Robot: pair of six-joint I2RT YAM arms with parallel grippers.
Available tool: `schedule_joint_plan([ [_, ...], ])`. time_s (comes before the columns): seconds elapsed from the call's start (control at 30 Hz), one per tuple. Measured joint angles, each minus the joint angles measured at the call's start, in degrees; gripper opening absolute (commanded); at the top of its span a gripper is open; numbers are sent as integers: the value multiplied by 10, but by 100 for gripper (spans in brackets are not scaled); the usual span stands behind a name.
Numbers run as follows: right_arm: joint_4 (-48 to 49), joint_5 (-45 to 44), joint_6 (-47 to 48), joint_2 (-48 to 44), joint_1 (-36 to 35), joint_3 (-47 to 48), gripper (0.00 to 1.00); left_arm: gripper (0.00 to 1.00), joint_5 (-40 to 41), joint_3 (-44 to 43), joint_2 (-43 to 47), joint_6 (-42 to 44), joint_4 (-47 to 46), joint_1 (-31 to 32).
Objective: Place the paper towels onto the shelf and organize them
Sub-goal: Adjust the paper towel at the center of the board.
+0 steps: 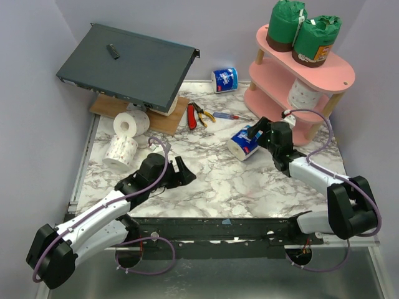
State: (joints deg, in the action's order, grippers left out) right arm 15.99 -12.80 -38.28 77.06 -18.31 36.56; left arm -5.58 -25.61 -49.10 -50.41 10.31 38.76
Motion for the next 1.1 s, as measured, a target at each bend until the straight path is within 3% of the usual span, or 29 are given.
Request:
schedule_joint_plan([
  [0.33,29,55,0,-26,-13,-34,83,77,-26,-1,-6,1,-51,0],
  [0.67,28,69,-33,-83,-83,-108,82,77,-35,-16,-60,1,-89,0],
  [1.1,-83,55,-52,-283,-89,-124,84,78,-41,-106,-146,20,-137,2],
])
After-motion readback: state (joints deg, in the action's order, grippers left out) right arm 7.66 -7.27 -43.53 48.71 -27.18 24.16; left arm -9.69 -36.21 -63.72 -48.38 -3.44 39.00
